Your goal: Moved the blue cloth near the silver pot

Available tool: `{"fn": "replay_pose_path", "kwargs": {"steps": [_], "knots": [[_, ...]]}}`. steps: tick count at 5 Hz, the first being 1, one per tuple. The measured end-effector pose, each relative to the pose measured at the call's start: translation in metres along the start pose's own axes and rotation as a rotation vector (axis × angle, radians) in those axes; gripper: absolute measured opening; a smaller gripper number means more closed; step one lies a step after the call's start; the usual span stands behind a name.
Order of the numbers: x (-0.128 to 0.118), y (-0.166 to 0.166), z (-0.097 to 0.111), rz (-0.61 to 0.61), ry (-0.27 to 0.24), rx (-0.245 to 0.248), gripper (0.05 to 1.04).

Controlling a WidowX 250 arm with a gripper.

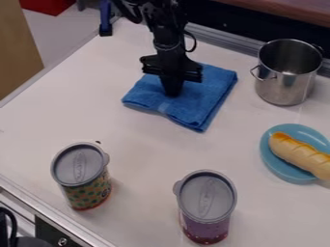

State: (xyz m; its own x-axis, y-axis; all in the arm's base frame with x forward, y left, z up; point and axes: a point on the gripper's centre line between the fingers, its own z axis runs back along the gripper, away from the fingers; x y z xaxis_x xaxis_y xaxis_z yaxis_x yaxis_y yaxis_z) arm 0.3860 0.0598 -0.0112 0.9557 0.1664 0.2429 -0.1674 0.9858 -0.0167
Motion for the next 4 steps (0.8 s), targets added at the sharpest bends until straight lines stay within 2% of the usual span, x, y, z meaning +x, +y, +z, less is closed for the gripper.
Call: {"fn": "replay_pose_path", "kwargs": {"steps": [1,3,4], "knots": [[-0.001,0.0,-0.001,-0.025,0.002,-0.001,0.052],[0.01,-0.004,0.009,0.102,-0.044,0.009,0.052],[0.019,-0.01,0.018,0.12,-0.031,0.01,0.072]]}}
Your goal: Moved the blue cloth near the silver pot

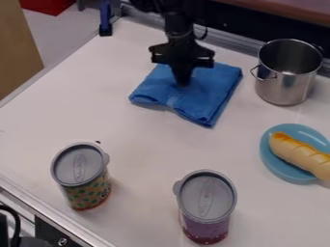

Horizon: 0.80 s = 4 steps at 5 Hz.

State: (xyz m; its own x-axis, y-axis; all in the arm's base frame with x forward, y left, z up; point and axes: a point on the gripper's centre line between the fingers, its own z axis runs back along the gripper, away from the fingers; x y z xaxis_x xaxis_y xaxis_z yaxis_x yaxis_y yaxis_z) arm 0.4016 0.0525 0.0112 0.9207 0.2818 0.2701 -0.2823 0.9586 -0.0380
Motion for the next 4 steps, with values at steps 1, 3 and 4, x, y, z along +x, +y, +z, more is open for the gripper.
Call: {"fn": "replay_pose_path", "kwargs": {"steps": [1,3,4], "knots": [[-0.001,-0.006,0.019,0.005,0.021,-0.022,0.204],[-0.007,-0.008,0.046,0.027,0.074,0.011,0.717],[-0.004,-0.01,0.058,0.03,0.048,0.004,0.967]]}}
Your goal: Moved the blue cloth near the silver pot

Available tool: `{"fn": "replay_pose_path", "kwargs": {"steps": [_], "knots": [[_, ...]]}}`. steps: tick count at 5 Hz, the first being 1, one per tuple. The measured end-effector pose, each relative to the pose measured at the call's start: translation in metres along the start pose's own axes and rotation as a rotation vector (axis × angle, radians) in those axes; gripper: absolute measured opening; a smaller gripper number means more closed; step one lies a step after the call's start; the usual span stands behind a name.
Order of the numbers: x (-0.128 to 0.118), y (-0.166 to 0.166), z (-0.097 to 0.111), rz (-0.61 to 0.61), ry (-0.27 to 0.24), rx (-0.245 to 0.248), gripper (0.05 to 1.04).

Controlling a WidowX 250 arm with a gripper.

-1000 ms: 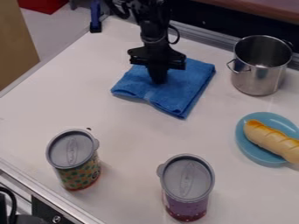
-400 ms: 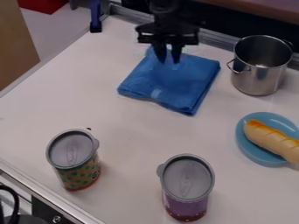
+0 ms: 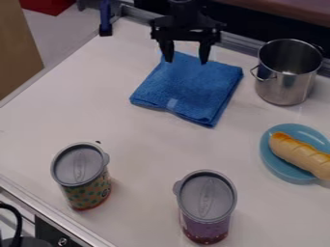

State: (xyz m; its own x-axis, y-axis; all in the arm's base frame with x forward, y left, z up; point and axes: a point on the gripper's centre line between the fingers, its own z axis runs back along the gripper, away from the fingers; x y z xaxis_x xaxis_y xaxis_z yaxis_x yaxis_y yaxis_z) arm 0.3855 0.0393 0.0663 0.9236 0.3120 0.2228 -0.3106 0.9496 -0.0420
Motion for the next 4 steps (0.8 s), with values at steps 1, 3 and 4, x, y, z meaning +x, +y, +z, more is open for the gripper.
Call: {"fn": "replay_pose_path", "kwargs": {"steps": [1,3,4], "knots": [[-0.012,-0.009,-0.005,-0.024,0.016,-0.024,0.996],[-0.061,-0.026,0.012,-0.134,0.015,-0.07,0.996],[-0.082,-0.028,0.016,-0.181,0.018,-0.08,0.996]]}}
